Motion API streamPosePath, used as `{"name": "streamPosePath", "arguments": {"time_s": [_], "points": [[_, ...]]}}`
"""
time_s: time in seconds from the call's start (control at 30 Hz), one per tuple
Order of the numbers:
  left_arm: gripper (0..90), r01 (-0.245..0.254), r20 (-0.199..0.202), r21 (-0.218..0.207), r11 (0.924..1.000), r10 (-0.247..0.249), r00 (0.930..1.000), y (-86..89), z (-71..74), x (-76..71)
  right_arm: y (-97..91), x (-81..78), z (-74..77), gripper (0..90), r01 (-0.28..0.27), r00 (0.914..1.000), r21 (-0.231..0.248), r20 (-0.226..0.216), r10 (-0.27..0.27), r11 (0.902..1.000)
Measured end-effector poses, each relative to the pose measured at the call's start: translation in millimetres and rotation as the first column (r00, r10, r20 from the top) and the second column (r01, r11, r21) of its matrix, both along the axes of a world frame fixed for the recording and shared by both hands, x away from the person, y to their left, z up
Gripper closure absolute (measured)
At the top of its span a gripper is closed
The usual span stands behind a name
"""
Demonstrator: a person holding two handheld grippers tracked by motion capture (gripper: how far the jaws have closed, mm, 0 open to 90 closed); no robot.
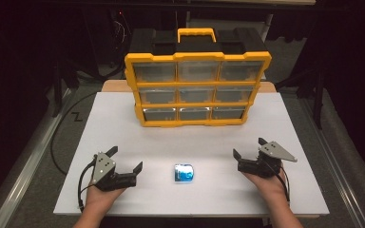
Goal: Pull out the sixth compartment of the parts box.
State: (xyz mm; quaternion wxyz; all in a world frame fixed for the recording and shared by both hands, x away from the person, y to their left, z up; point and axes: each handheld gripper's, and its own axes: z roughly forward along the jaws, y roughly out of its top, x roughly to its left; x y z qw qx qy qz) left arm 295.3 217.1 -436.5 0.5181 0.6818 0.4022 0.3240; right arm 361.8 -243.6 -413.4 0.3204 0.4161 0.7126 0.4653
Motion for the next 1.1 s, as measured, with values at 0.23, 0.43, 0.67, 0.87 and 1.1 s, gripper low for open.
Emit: {"name": "streamPosePath", "arguments": {"time_s": [0.23,0.43,0.67,0.87,1.1], "points": [[0.3,0.001,-0.003,-0.004,1.0,-0.002,1.0,0.6,-0.2,0.2,1.9,10.0,5.9,0.8,0.017,0.9998,-0.001,0.003,-0.017,0.9998],[0.3,0.001,-0.001,-0.005,1.0,-0.001,1.0,0.5,0.0,-0.2,3.9,17.3,11.1,0.9,0.028,0.9994,0.001,0.017,-0.028,0.9996],[0.3,0.008,-0.006,-0.004,1.0,-0.008,0.9999,0.1,-0.5,0.1,9.0,33.5,16.8,0.9,0.043,0.9988,-0.001,0.02,-0.043,0.9991],[0.3,0.007,-0.008,0.001,1.0,-0.006,0.9999,0.4,-1.2,0.2,13.3,46.7,13.2,0.9,0.046,0.9988,-0.02,0.017,-0.046,0.9987],[0.3,0.004,-0.006,0.004,1.0,-0.004,1.0,0.0,-2.2,0.6,14.9,59.5,9.5,0.9,0.046,0.9988,-0.024,0.016,-0.046,0.9986]]}}
